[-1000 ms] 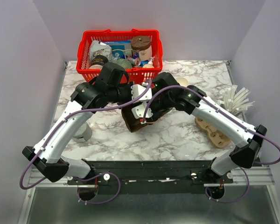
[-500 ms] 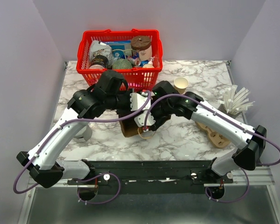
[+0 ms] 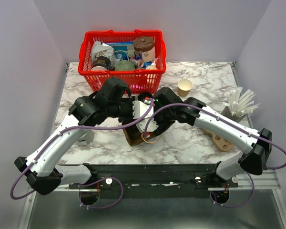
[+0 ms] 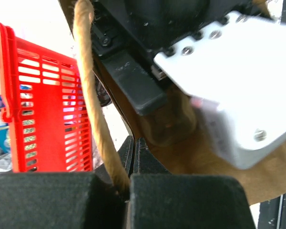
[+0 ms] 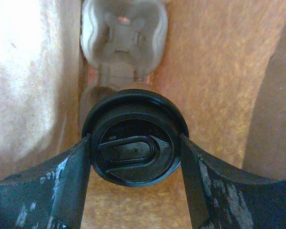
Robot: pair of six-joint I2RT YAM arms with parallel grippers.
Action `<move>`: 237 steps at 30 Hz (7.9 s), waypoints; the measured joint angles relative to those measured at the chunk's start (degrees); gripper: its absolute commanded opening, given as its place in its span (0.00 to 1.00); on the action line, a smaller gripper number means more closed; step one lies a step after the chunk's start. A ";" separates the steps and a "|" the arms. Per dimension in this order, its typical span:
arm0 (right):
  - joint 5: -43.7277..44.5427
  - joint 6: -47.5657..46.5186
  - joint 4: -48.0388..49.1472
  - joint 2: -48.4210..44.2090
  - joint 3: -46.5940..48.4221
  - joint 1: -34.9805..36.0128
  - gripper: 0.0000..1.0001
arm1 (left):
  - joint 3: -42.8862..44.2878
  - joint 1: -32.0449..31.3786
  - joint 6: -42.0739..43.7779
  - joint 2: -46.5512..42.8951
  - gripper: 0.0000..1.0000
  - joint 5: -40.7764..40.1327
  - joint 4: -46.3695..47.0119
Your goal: Pack the takeout coffee
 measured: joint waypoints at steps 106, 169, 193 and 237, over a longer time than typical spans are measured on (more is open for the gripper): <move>-2.95 15.26 -9.03 12.02 7.04 -3.96 0.86 | -6.27 9.35 -9.42 1.36 0.47 10.88 11.61; 2.51 36.79 -3.98 -2.03 34.58 -18.60 0.68 | 2.16 26.53 -44.65 0.17 0.84 16.46 38.16; 8.37 50.82 -19.02 -9.38 8.85 -56.81 0.50 | -3.63 26.53 -49.11 -0.98 0.84 18.43 43.60; 18.36 48.70 -18.88 -4.31 7.43 -57.94 0.40 | -6.27 26.58 -49.09 -1.62 0.84 18.71 44.70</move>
